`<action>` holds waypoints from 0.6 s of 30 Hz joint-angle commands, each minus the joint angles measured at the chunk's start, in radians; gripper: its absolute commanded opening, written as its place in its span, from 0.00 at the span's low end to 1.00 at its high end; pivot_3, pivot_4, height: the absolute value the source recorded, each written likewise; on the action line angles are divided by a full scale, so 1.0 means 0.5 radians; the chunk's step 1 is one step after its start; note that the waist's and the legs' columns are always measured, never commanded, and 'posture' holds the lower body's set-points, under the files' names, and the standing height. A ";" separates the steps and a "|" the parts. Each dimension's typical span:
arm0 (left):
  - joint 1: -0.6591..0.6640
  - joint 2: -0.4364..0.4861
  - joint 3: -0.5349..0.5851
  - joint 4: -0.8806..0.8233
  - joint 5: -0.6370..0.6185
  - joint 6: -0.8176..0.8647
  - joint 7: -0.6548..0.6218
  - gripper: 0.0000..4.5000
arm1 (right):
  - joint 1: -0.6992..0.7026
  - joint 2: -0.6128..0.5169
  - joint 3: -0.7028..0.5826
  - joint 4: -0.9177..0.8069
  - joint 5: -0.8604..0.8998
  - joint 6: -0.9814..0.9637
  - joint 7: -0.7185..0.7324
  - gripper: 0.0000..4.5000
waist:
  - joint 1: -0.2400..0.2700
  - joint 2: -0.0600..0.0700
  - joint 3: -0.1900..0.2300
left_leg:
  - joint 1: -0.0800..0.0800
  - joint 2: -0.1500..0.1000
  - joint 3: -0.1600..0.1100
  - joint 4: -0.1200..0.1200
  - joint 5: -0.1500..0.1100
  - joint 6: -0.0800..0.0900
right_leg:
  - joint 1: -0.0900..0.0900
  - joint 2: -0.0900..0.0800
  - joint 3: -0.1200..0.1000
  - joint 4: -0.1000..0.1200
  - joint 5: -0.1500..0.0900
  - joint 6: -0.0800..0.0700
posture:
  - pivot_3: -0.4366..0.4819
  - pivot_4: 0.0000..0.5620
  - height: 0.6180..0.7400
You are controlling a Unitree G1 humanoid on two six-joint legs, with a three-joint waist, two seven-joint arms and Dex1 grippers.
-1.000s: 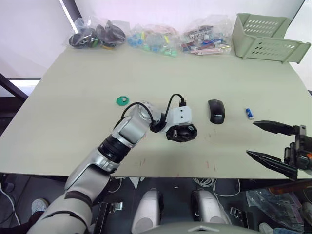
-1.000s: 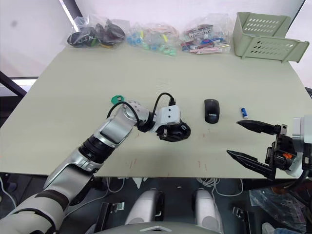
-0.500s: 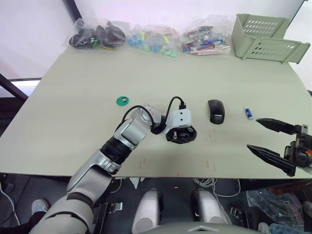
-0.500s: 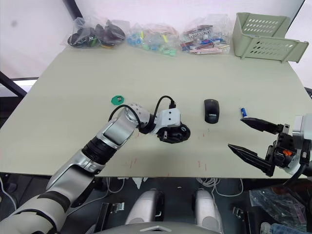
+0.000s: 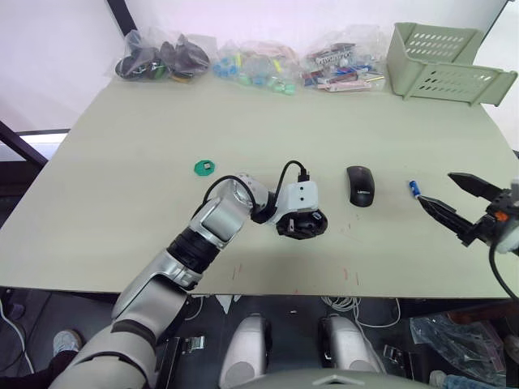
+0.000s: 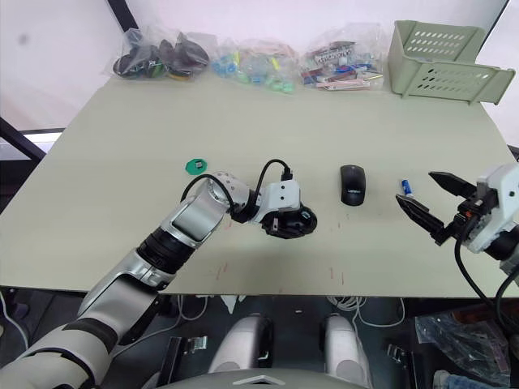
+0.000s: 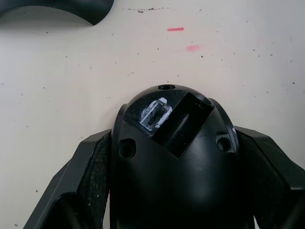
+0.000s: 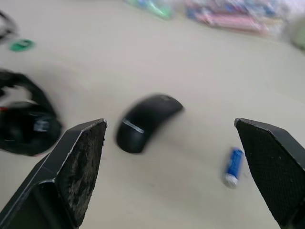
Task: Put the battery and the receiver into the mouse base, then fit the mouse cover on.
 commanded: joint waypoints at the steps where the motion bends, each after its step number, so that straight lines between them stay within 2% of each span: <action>1: 0.032 -0.015 -0.042 0.047 0.038 0.021 0.002 0.70 | -0.163 0.068 0.072 0.119 -0.122 0.206 -0.303 1.00 | 0.000 0.000 0.000 | 0.000 0.000 0.000 0.000 0.000 0.000 | 0.000 0.000 0.001 0.000 0.000 0.000 | 0.48 0.27 1.00; 7: 0.032 -0.037 -0.029 0.056 0.038 0.042 0.009 0.70 | -0.431 0.306 0.146 0.363 -0.266 0.310 -0.585 1.00 | 0.003 0.003 -0.002 | 0.000 -0.001 0.000 0.001 0.000 0.000 | 0.000 0.000 0.001 0.000 0.001 0.002 | 0.48 0.27 1.00; 10: 0.034 -0.041 -0.026 0.049 0.039 0.050 0.012 0.70 | -0.495 0.400 0.167 0.430 -0.314 0.274 -0.617 0.83 | 0.002 0.003 -0.002 | -0.001 -0.001 0.000 0.001 0.000 0.000 | 0.000 0.000 0.001 0.000 0.001 0.002 | 0.48 0.27 1.00; 13: 0.039 -0.044 -0.028 0.048 0.044 0.050 0.019 0.70 | -0.542 0.453 0.191 0.481 -0.395 0.238 -0.659 0.59 | 0.001 0.004 -0.002 | -0.001 -0.001 0.000 0.001 0.000 0.000 | 0.000 0.000 0.000 0.000 0.001 0.002 | 0.48 0.27 1.00; 18: 0.042 -0.054 -0.030 0.039 0.046 0.059 0.025 0.70 | -0.588 0.537 0.236 0.568 -0.506 0.179 -0.691 0.59 | 0.001 0.004 -0.002 | 0.000 -0.001 0.000 0.001 0.000 0.000 | 0.000 0.000 0.001 0.001 0.001 0.002 | 0.48 0.27 1.00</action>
